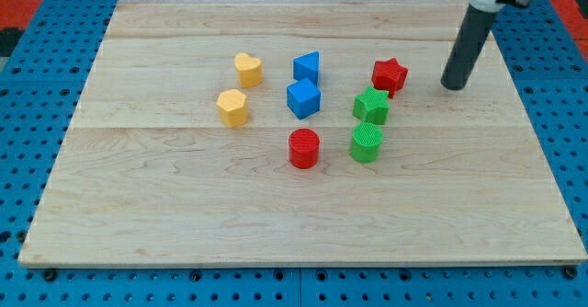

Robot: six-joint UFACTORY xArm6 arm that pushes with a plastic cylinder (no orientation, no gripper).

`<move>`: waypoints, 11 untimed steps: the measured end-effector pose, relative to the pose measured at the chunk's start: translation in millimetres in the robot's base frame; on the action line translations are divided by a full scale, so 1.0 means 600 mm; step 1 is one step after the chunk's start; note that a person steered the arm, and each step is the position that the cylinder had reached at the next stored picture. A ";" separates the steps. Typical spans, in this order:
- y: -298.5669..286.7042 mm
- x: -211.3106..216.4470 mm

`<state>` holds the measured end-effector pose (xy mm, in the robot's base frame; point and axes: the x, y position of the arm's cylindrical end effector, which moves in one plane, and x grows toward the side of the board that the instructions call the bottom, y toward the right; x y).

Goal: Point at the blue triangle

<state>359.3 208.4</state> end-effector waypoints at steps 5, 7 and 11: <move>-0.195 -0.053; -0.206 -0.050; -0.275 0.004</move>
